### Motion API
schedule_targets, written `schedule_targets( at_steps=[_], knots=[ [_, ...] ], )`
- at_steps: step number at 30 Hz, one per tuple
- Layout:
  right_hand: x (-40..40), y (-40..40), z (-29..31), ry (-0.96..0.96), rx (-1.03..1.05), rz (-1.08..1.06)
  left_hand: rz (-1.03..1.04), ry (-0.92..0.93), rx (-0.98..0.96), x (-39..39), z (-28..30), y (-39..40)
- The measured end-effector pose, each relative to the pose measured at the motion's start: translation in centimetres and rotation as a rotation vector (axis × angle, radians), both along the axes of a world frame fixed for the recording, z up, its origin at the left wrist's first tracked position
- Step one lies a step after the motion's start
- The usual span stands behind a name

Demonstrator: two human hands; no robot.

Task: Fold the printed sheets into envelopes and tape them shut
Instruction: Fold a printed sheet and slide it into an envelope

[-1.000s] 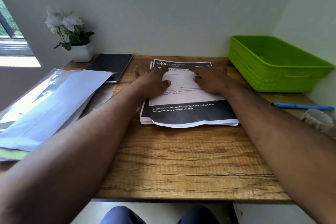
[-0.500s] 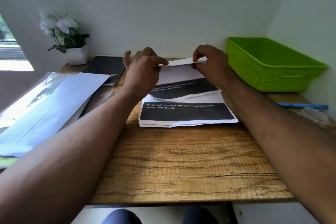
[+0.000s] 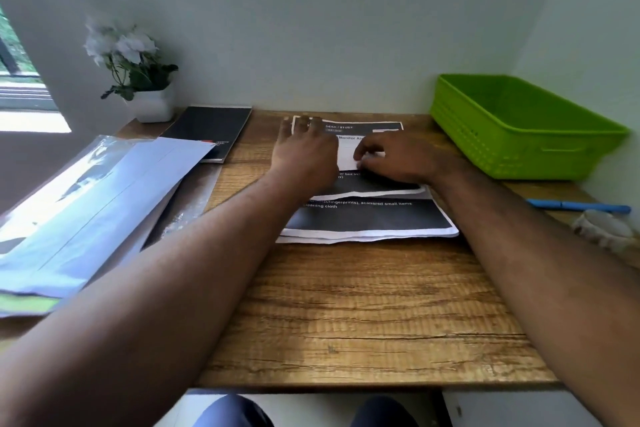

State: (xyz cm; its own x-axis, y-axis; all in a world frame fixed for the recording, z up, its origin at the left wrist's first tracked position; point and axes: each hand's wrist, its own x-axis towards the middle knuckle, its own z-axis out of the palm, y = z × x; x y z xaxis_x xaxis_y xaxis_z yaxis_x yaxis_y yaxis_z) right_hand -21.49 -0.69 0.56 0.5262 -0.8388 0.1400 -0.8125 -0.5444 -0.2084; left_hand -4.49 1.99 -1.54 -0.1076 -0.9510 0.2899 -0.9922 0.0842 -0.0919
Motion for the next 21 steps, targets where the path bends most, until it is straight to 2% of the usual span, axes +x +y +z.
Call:
schedule_targets(
  at_steps=[5,9,16,21],
  knots=[
    [2.3,-0.4,-0.4,0.108,-0.017,-0.091,-0.047,0.216,0.219,0.4,-1.7,-0.7],
    [4.4,-0.3,-2.8,0.01,0.011,-0.122,-0.038,0.249,0.253,0.6,-1.8,-0.9],
    [4.4,-0.8,-3.4,0.091,0.078,-0.118,0.013,0.271,0.304,0.3,-1.7,-0.7],
    [1.3,-1.5,-3.1,0.172,0.098,-0.267,0.125,0.159,0.313,1.0,-1.5,-0.3]
  ],
)
